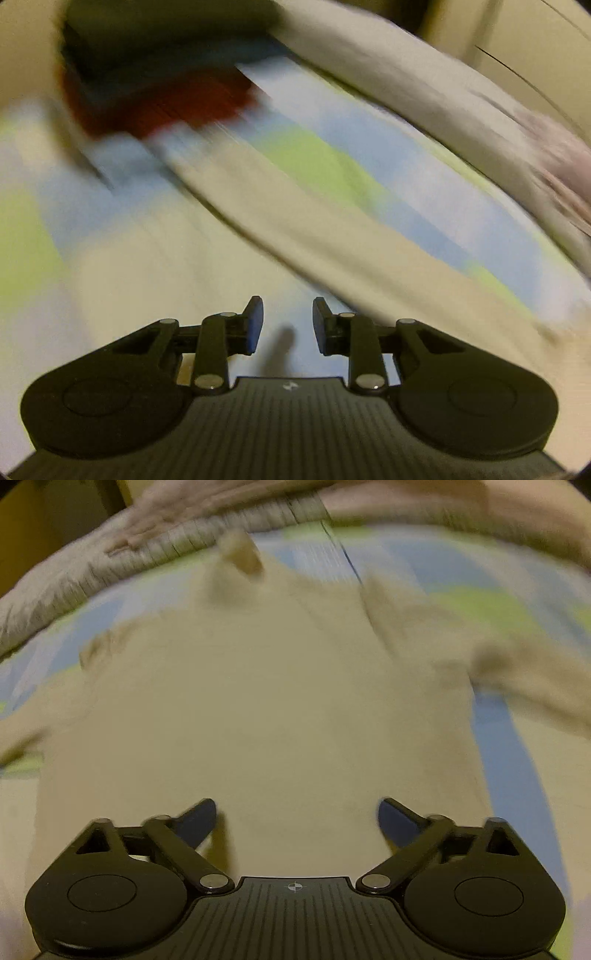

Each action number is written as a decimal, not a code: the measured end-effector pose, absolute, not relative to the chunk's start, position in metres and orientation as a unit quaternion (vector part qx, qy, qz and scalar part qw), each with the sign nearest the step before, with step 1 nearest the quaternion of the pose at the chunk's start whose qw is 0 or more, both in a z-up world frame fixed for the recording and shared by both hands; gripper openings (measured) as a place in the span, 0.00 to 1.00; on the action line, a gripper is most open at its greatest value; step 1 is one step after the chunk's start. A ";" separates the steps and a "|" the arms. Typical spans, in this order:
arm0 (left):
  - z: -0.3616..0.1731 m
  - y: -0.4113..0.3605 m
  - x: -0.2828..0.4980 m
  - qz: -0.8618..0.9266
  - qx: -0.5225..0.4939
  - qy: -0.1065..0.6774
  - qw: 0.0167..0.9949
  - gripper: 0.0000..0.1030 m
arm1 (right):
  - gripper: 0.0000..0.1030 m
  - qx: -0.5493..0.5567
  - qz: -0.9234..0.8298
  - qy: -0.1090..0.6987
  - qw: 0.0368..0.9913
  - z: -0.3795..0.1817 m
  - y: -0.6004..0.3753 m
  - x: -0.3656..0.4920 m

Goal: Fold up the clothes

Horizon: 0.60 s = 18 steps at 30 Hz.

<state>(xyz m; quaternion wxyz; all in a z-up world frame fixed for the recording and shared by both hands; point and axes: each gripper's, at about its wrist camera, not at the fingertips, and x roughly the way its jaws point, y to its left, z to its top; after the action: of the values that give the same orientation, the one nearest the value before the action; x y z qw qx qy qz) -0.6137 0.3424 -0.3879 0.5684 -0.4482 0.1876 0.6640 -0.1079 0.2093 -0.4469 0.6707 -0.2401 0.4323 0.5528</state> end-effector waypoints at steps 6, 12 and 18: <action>-0.389 0.292 -0.481 0.516 -0.522 0.179 0.655 0.22 | 0.66 -0.137 0.528 0.484 0.684 -0.418 0.132 -0.015; -0.393 0.271 -0.400 0.461 -0.550 0.182 0.672 0.22 | 0.51 0.108 0.318 0.550 0.765 -0.416 0.006 0.153; -0.398 0.256 -0.358 0.453 -0.551 0.204 0.671 0.22 | 0.51 0.275 0.250 0.527 0.764 -0.423 -0.049 0.248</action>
<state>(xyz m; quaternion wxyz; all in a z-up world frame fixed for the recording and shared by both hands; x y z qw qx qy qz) -0.3582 0.2564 -0.3978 0.6707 -0.5511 0.2035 0.4528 0.2483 -0.0488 -0.4231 0.7644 0.2754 0.5266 0.2501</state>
